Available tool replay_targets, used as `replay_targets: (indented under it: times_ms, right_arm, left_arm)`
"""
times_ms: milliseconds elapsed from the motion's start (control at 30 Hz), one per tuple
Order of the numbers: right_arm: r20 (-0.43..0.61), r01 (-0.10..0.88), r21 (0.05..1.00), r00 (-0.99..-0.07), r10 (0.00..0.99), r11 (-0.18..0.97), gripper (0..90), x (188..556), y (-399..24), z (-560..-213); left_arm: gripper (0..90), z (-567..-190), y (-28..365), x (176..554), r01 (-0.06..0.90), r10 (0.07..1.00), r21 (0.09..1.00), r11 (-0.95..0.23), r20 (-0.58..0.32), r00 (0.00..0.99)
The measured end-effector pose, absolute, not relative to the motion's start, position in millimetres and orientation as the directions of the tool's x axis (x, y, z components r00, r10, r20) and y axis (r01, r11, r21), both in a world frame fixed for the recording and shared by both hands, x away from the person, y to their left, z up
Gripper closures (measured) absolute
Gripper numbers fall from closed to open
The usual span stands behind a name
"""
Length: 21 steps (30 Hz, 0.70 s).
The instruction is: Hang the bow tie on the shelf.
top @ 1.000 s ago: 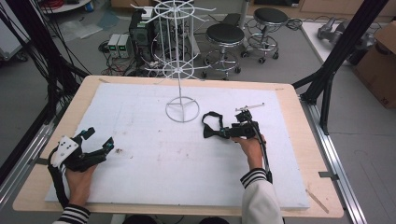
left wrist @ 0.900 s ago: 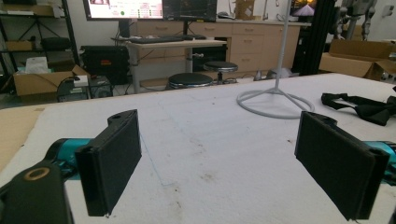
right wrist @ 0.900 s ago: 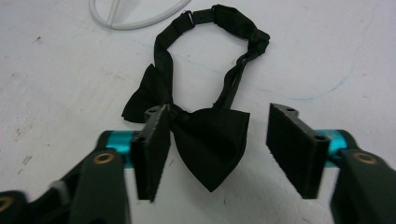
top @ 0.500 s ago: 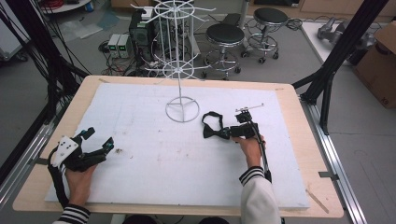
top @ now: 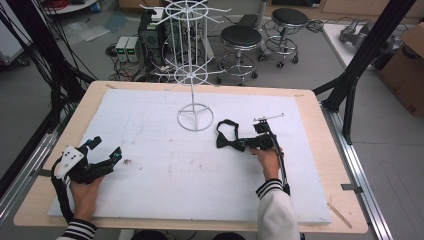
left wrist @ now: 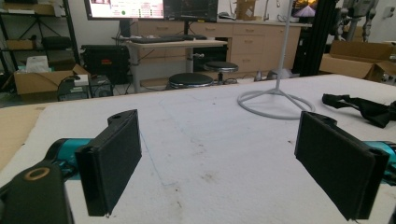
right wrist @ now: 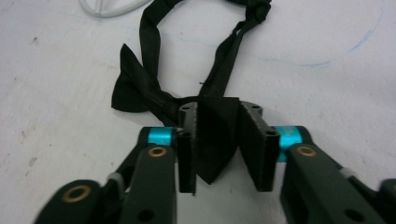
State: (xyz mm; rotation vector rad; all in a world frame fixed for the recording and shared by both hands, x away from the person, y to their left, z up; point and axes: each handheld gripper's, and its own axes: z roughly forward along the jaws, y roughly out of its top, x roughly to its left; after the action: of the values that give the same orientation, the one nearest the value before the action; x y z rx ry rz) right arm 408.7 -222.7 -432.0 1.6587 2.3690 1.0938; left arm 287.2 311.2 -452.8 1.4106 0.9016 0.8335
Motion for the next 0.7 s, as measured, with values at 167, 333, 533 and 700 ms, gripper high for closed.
replay_targets:
  times_ms: [167, 333, 533, 700]
  right_arm:
    - [0.331, 0.815, 0.551, -0.412, 0.849, 0.181, 83.0, 407, -222, -431]
    - [0.327, 0.815, 0.551, -0.411, 0.851, 0.182, 86.9, 405, -220, -429]
    - [0.318, 0.798, 0.573, -0.426, 0.847, 0.187, 87.4, 404, -220, -426]
    - [0.276, 0.743, 0.632, -0.483, 0.831, 0.222, 87.5, 400, -217, -419]
  left_arm:
    - [14.9, -453, 311, 287, 0.045, 0.897, 0.999, 0.007, -0.026, 0.442]
    - [14.9, -453, 311, 287, 0.045, 0.897, 0.999, 0.005, -0.024, 0.442]
    - [14.9, -453, 311, 287, 0.043, 0.897, 0.999, 0.006, -0.024, 0.442]
    - [14.9, -453, 311, 287, 0.043, 0.896, 0.999, 0.008, -0.026, 0.443]
